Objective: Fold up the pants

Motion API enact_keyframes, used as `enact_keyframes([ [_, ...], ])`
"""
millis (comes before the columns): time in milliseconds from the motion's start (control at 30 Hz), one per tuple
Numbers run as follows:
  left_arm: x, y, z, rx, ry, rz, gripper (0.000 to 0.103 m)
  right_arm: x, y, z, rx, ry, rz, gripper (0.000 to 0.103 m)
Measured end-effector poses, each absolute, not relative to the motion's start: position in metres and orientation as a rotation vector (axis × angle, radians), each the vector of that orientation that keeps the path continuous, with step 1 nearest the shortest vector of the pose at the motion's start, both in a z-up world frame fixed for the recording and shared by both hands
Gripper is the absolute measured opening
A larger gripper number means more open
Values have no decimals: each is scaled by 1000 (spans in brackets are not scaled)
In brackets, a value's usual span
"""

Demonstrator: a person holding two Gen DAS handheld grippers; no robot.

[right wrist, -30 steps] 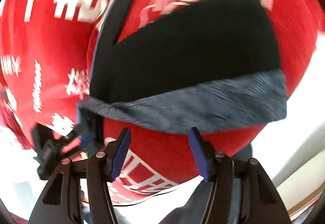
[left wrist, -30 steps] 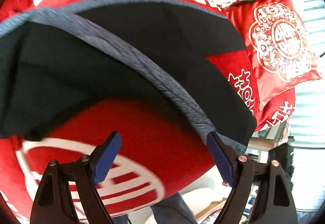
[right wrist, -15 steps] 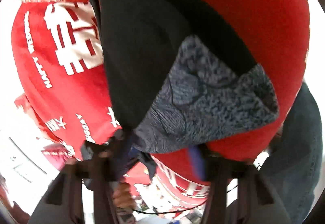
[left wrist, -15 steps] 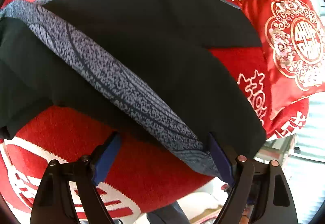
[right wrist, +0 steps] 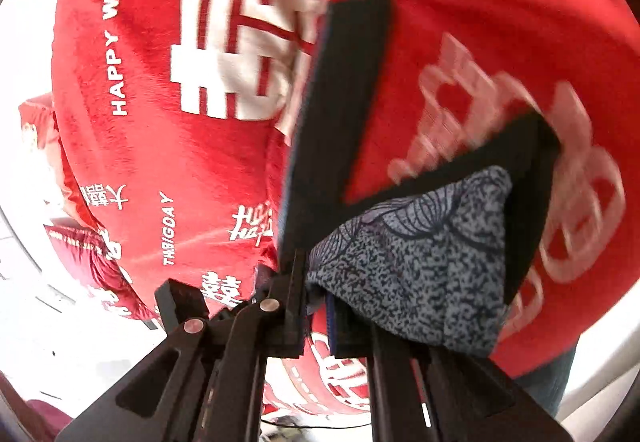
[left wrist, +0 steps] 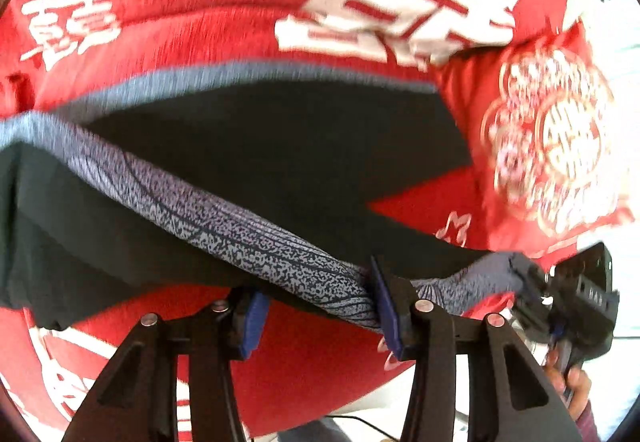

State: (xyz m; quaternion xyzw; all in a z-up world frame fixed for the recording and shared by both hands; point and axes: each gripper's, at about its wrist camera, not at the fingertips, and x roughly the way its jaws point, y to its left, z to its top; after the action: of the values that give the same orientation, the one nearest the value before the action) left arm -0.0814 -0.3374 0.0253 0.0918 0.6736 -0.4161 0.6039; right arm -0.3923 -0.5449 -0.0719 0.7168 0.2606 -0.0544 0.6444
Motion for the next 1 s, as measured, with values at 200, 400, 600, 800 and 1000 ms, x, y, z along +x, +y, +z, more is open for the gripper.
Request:
enact_keyframes([
  [200,-44,-383,19,288,1571,-940,50,-296,-624,-58,1482,790,-103,8],
  [400,-45,-388,18,395,1548,-947,53,-217,-660,-77,1341,976,-143,48],
  [600,-47,-377,20,456,1503,-932,63,-191,-666,-74,1193,979,-160,80],
  [800,-27,-383,9,395,1513,-867,79,-237,-660,-55,1081,944,-277,80],
  [1000,-16,-387,-5,349,1534,-825,79,-283,-654,-75,1077,973,-334,79],
])
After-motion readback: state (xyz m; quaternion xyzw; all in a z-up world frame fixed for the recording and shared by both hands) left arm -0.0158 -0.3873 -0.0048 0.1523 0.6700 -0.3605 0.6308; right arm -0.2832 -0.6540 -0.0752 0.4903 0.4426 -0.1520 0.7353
